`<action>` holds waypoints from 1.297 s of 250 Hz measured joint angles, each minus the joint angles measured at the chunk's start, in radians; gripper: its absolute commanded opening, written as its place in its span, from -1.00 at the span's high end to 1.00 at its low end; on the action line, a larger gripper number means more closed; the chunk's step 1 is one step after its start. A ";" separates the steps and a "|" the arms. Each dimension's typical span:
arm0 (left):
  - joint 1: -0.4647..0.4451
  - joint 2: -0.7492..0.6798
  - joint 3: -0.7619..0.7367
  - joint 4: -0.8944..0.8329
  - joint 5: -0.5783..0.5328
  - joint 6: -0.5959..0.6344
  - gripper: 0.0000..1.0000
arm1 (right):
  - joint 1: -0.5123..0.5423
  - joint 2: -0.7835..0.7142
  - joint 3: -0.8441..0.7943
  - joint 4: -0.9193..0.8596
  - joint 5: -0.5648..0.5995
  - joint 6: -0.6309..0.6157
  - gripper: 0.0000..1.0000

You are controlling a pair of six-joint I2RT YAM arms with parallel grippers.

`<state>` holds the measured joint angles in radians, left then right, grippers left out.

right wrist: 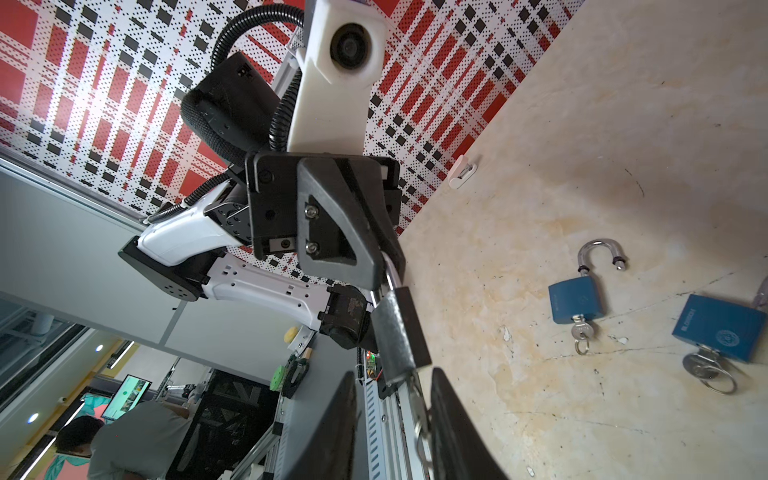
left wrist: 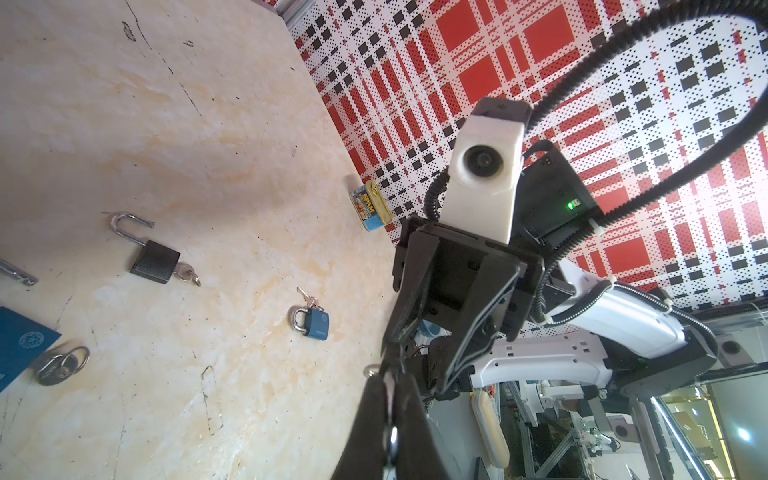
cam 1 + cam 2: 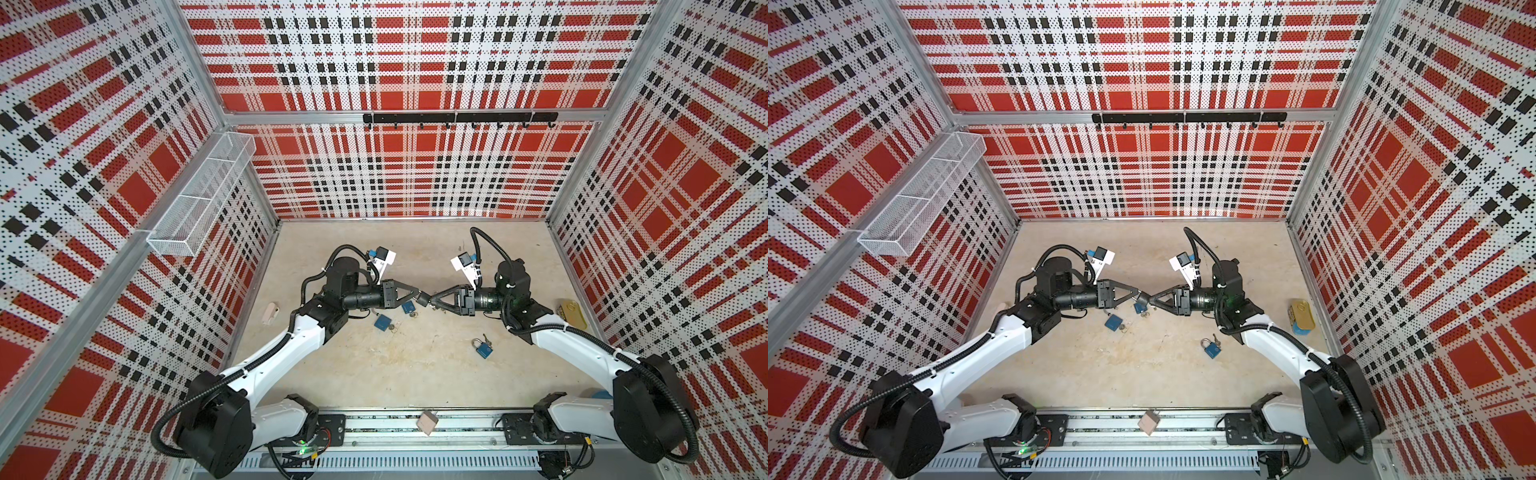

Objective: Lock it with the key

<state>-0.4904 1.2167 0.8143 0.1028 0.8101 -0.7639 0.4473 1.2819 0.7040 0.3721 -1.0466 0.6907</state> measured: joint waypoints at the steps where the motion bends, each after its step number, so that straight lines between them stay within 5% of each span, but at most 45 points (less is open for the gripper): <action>1: 0.000 0.000 0.000 0.000 0.000 0.000 1.00 | 0.000 0.000 0.000 0.000 0.000 0.000 0.43; 107: 0.001 -0.006 0.012 -0.003 -0.010 -0.014 1.00 | 0.000 0.029 -0.002 0.048 -0.009 0.027 0.59; 162: 0.001 -0.014 0.012 -0.002 -0.014 -0.018 1.00 | 0.000 0.032 -0.002 0.061 -0.018 0.043 1.00; 324: 0.097 -0.014 0.006 -0.007 0.010 -0.016 1.00 | -0.042 -0.084 -0.144 -0.037 0.049 0.015 1.00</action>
<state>-0.3935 1.2026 0.8207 0.0959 0.8196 -0.7799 0.4057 1.1980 0.5598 0.3351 -0.9977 0.7059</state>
